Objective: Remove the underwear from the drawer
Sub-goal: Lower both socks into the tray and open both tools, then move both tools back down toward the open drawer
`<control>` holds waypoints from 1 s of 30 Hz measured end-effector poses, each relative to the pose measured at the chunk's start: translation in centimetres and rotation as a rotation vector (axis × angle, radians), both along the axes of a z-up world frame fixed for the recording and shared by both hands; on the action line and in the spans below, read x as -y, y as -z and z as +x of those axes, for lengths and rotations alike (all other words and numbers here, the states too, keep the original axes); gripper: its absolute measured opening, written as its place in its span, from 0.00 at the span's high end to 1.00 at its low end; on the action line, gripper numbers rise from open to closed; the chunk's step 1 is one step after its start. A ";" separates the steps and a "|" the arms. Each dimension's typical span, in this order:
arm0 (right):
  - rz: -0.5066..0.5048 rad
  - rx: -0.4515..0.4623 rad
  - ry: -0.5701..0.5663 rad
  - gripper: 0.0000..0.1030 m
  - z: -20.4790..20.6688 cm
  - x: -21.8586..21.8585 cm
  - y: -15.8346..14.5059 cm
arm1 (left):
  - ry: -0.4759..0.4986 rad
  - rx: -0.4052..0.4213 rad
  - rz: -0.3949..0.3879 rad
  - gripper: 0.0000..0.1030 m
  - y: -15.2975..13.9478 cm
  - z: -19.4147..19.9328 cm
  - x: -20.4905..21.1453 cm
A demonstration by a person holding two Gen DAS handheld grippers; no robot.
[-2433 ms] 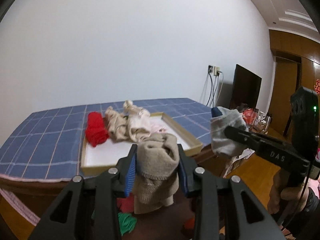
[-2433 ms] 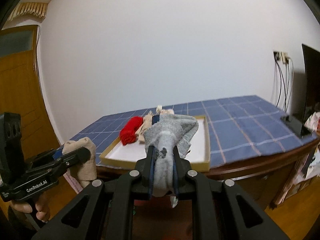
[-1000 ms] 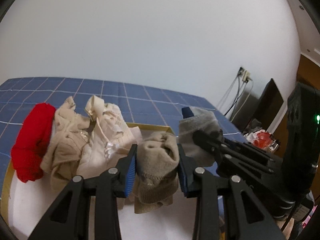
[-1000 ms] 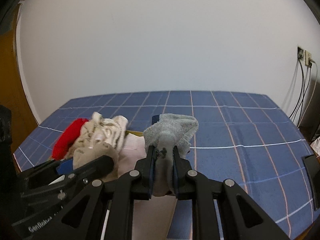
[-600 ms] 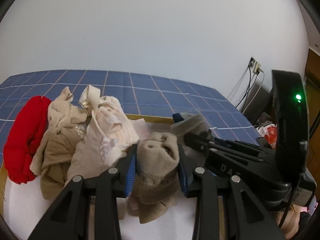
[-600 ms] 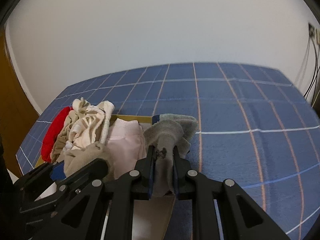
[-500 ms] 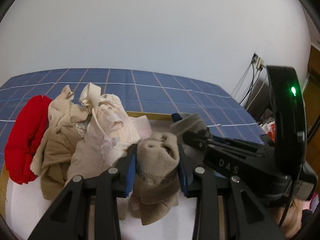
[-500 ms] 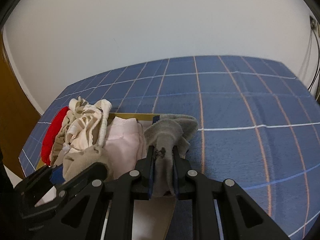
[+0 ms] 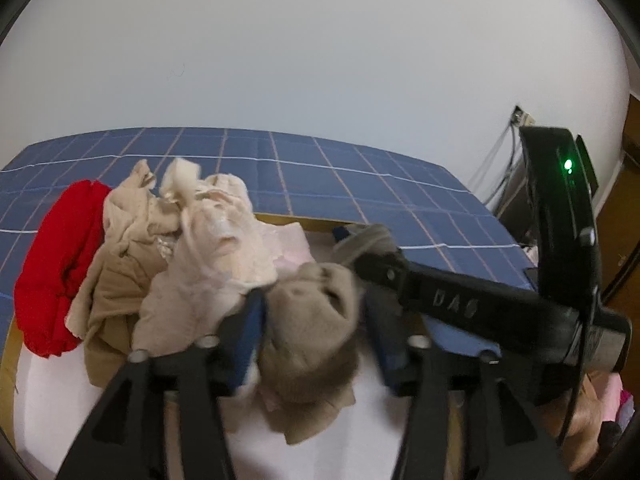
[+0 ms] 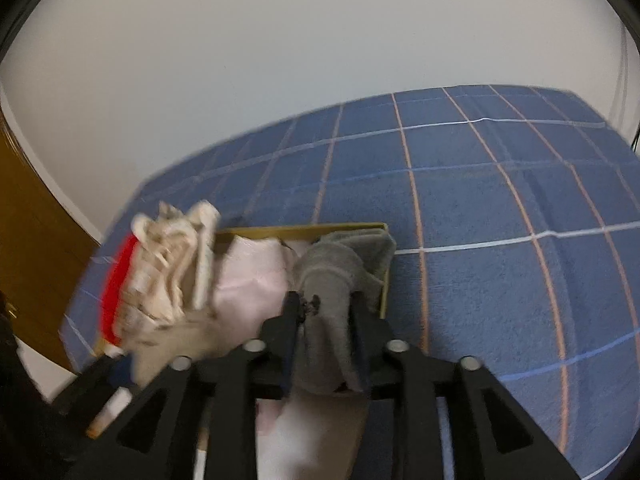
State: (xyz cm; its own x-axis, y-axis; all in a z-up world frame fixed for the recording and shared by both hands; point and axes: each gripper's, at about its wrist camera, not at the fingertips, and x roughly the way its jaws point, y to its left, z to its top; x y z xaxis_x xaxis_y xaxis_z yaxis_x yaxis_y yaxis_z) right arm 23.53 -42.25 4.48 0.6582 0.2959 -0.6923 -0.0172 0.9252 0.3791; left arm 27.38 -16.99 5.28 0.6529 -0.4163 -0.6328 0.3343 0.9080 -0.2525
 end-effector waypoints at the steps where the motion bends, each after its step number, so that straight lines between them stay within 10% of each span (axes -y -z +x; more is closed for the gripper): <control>1: 0.017 0.020 0.002 0.51 -0.3 0.1 -0.5 | 0.006 0.006 0.002 0.29 -0.3 -0.3 0.0; 5: 0.023 0.117 -0.014 0.41 -2.5 -0.3 -3.2 | -0.028 0.075 0.022 0.00 -2.0 -2.3 -0.2; 30: 0.007 0.321 0.128 0.41 -16.5 -5.0 -4.4 | -0.106 0.148 0.120 0.00 -1.6 -9.1 -5.4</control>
State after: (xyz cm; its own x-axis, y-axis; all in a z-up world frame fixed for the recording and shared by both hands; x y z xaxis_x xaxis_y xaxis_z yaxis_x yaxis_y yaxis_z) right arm 7.06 -37.20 8.89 0.8739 0.2012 -0.4425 -0.0207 0.9249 0.3796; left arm 18.27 -11.60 6.91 0.7788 -0.2678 -0.5673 0.2604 0.9607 -0.0960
